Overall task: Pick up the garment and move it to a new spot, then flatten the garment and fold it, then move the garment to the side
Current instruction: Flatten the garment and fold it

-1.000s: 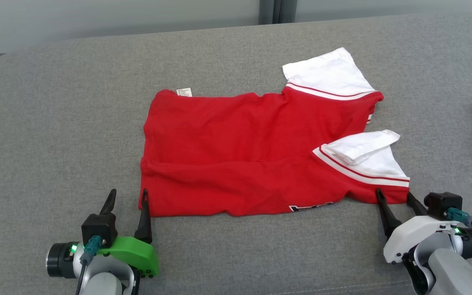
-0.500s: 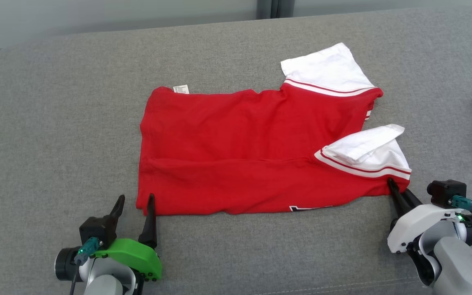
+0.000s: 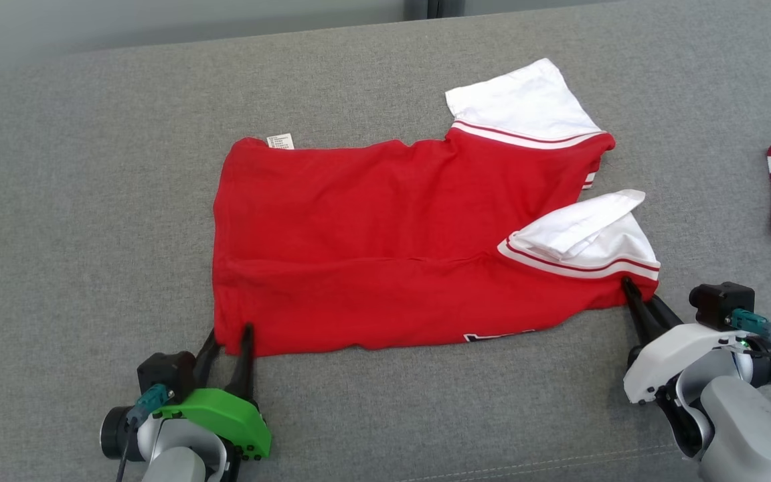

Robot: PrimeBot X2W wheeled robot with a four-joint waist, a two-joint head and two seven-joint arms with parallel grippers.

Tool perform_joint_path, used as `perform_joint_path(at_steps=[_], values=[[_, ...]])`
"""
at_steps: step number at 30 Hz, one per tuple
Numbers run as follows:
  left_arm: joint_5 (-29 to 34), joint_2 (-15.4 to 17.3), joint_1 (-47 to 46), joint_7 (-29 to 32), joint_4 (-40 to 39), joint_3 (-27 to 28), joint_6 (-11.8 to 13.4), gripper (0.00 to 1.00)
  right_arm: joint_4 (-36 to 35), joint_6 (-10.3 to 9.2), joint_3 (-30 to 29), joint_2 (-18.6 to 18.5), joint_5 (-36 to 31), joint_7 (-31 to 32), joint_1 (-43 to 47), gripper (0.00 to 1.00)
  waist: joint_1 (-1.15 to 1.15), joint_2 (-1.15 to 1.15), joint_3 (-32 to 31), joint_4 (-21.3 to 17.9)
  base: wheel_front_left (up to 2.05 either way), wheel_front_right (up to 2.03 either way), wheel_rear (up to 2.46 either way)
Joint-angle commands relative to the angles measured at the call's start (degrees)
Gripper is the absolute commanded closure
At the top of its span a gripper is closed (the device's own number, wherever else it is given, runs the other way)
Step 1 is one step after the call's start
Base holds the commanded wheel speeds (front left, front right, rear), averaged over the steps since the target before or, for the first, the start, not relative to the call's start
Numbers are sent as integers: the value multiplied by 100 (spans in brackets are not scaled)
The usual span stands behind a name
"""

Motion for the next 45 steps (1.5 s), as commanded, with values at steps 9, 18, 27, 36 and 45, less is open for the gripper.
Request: perform_joint_path(at_steps=[9,18,27,36,45], values=[[-130,18,-103,8,249,28,-50,100,60,-10,47,-30,88,3,-25,100,0,0,-81,-2,0,0,0],[59,29,296,5,412,264,-54,100,365,-10,-2,-139,260,3,296,100,0,0,-736,19,0,0,0],[219,57,814,4,472,475,-53,100,350,-18,-167,-326,392,-5,786,100,0,0,-1367,32,0,0,0],[330,66,1013,4,676,565,-49,100,345,-19,-250,-339,444,-6,1066,100,0,0,-1493,-7,0,0,0],[379,59,1010,4,826,464,5,0,550,-11,-237,-217,417,-9,1061,0,0,0,-1377,-19,0,0,0]])
